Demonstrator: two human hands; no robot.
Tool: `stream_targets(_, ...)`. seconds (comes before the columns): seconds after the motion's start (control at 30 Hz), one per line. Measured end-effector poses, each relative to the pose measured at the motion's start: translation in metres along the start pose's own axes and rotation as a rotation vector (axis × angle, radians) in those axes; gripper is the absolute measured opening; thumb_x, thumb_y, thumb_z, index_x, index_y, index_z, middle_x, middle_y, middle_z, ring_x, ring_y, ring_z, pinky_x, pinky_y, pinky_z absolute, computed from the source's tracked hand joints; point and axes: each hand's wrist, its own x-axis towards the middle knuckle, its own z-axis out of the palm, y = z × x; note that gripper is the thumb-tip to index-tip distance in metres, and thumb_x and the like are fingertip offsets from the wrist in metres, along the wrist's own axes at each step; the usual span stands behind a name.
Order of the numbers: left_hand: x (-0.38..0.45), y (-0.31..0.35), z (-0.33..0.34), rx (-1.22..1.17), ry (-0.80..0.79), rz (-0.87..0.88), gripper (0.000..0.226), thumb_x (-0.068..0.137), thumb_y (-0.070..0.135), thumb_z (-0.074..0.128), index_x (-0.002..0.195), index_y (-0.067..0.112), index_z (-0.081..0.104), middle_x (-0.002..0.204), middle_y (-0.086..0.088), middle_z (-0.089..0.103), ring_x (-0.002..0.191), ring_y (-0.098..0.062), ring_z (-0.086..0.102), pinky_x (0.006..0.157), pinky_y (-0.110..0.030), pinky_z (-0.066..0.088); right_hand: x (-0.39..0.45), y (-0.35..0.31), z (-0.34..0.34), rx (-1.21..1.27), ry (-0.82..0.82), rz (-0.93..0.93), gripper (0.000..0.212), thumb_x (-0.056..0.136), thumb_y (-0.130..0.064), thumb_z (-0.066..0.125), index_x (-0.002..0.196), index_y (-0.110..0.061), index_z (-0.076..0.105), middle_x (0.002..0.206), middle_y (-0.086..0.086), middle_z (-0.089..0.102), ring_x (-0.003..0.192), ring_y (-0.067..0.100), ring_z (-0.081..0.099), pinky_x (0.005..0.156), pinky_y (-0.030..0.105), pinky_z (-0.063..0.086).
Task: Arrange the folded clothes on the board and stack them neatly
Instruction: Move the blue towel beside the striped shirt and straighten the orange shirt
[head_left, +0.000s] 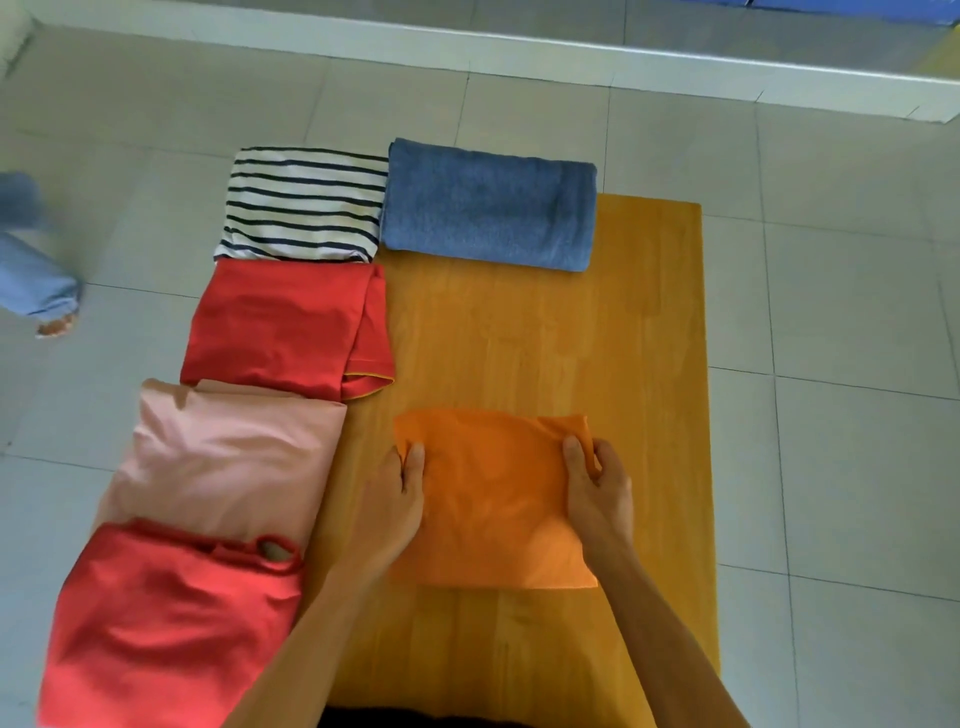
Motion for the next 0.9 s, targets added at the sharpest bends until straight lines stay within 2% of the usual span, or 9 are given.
stream_targets(0.07, 0.022, 0.014, -0.011, -0.032, 0.082, 0.033, 0.058, 0.098, 0.056, 0.032, 0.109, 0.008, 0.063, 0.107, -0.001, 0.068, 0.102, -0.019, 0.063, 0.090, -0.035, 0.046, 0.019, -0.023, 0.005, 0.035, 0.003, -0.054, 0.033, 0.096, -0.057, 0.054, 0.094, -0.025, 0.061, 0.076, -0.006, 0.059, 0.067, 0.012, 0.053, 0.058, 0.031, 0.042)
stream_targets(0.13, 0.051, 0.036, -0.027, -0.101, 0.093, 0.043, 0.054, 0.098, 0.055, 0.035, 0.083, 0.010, 0.060, 0.080, 0.002, 0.065, 0.080, -0.020, 0.062, 0.067, -0.030, 0.042, 0.043, -0.050, 0.012, 0.063, 0.014, -0.092, 0.036, 0.096, -0.056, 0.054, 0.095, -0.022, 0.061, 0.074, -0.007, 0.056, 0.065, 0.011, 0.050, 0.058, 0.031, 0.040)
stream_targets(0.2, 0.084, 0.056, -0.041, -0.114, 0.094, 0.025, 0.054, 0.098, 0.054, 0.034, 0.070, 0.012, 0.052, 0.067, 0.000, 0.055, 0.070, -0.023, 0.056, 0.058, -0.031, 0.036, 0.067, -0.076, 0.021, 0.088, 0.019, -0.115, 0.037, 0.096, -0.056, 0.054, 0.094, -0.019, 0.061, 0.074, -0.009, 0.055, 0.066, 0.010, 0.050, 0.058, 0.029, 0.040)
stream_targets(0.3, 0.133, 0.078, -0.052, -0.030, 0.168, 0.048, 0.056, 0.099, 0.056, 0.031, 0.075, 0.010, 0.053, 0.076, -0.007, 0.057, 0.079, -0.028, 0.054, 0.070, -0.036, 0.039, 0.101, -0.109, 0.040, 0.123, 0.022, -0.131, 0.038, 0.097, -0.052, 0.054, 0.093, -0.015, 0.060, 0.077, -0.007, 0.056, 0.069, 0.011, 0.051, 0.058, 0.027, 0.040)
stream_targets(0.37, 0.161, 0.084, -0.053, -0.005, 0.174, 0.032, 0.060, 0.098, 0.059, 0.028, 0.082, 0.008, 0.056, 0.080, -0.010, 0.058, 0.081, -0.031, 0.057, 0.069, -0.037, 0.039, 0.124, -0.123, 0.053, 0.115, 0.024, -0.096, 0.037, 0.098, -0.050, 0.053, 0.101, -0.014, 0.063, 0.087, -0.004, 0.062, 0.078, 0.014, 0.057, 0.060, 0.027, 0.042)
stream_targets(0.47, 0.188, 0.082, -0.049, 0.051, 0.062, -0.028, 0.059, 0.099, 0.056, 0.028, 0.099, 0.004, 0.056, 0.090, -0.012, 0.059, 0.090, -0.033, 0.058, 0.073, -0.039, 0.040, 0.150, -0.124, 0.063, 0.015, -0.012, -0.004, 0.036, 0.099, -0.045, 0.054, 0.116, -0.016, 0.063, 0.106, 0.001, 0.067, 0.095, 0.021, 0.063, 0.077, 0.035, 0.053)
stream_targets(0.57, 0.195, 0.074, -0.044, 0.073, 0.021, -0.016, 0.043, 0.100, 0.050, 0.030, 0.099, 0.012, 0.050, 0.089, -0.009, 0.058, 0.092, -0.035, 0.060, 0.074, -0.042, 0.044, 0.159, -0.115, 0.063, -0.084, -0.005, -0.015, 0.036, 0.098, -0.039, 0.055, 0.118, -0.010, 0.065, 0.102, 0.002, 0.068, 0.099, 0.026, 0.066, 0.085, 0.041, 0.056)
stream_targets(0.73, 0.191, 0.073, -0.040, 0.109, 0.077, -0.012, 0.036, 0.100, 0.049, 0.032, 0.092, 0.016, 0.046, 0.079, -0.003, 0.055, 0.079, -0.028, 0.056, 0.067, -0.038, 0.041, 0.157, -0.109, 0.065, -0.078, 0.026, -0.042, 0.036, 0.099, -0.042, 0.055, 0.116, -0.013, 0.066, 0.102, 0.000, 0.069, 0.094, 0.021, 0.066, 0.078, 0.037, 0.055)
stream_targets(0.9, 0.180, 0.076, -0.048, 0.000, -0.014, 0.052, 0.050, 0.100, 0.051, 0.029, 0.123, 0.013, 0.053, 0.108, -0.005, 0.064, 0.098, -0.026, 0.059, 0.083, -0.038, 0.043, 0.147, -0.113, 0.064, 0.005, 0.064, -0.008, 0.031, 0.099, -0.041, 0.055, 0.119, -0.018, 0.060, 0.104, -0.005, 0.062, 0.092, 0.017, 0.062, 0.073, 0.034, 0.051)
